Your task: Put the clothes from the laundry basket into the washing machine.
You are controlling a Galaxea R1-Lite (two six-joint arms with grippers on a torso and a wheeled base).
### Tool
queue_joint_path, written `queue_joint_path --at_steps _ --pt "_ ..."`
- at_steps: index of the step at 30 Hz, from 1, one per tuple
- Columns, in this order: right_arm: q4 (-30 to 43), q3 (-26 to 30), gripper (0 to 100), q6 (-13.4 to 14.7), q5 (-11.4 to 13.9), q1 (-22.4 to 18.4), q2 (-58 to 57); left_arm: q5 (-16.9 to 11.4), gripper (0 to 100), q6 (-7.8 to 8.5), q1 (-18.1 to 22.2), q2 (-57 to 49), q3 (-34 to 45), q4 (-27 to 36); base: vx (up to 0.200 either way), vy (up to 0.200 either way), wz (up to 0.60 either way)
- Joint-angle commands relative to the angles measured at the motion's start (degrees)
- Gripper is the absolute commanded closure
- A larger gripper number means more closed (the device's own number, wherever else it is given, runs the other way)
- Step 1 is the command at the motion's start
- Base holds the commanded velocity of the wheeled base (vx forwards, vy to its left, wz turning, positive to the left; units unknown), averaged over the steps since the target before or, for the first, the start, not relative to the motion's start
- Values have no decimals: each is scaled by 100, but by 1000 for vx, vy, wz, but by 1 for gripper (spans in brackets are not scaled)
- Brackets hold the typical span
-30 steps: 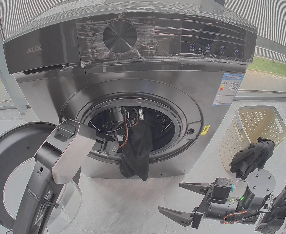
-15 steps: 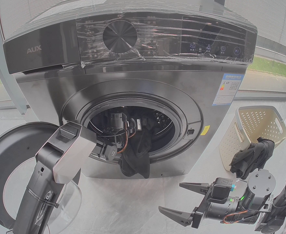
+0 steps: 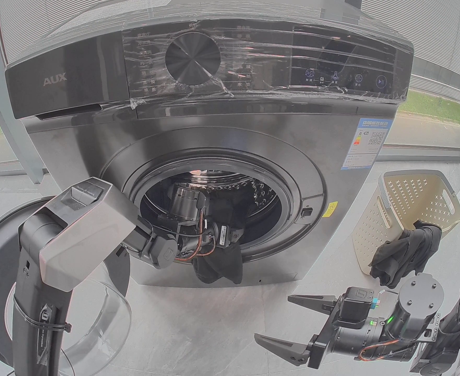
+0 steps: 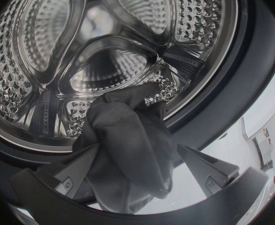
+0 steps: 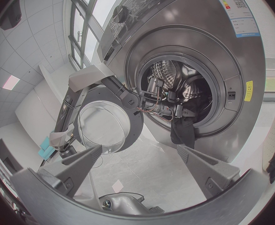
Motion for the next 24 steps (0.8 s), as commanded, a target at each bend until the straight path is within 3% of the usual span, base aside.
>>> queue_joint_path --at_steps 1,5,6,16,23,24 --pt "-1 -2 0 -1 2 7 -17 -6 0 47 -21 -52 95 17 0 0 0" --pt "-1 -11 0 -1 2 -1 -26 21 0 152 14 106 77 34 0 0 0" --pt "-1 -11 0 -1 2 -1 -26 21 100 152 14 106 86 52 0 0 0" --pt "-1 -37 0 -1 2 -10 -26 47 100 64 84 115 -151 -54 0 0 0" --pt "-1 -37 0 -1 2 -19 -26 504 100 -419 102 405 -1294 -704 0 0 0" --pt "-1 -37 0 -1 2 -19 -17 539 100 -419 111 440 -1355 -765 0 0 0"
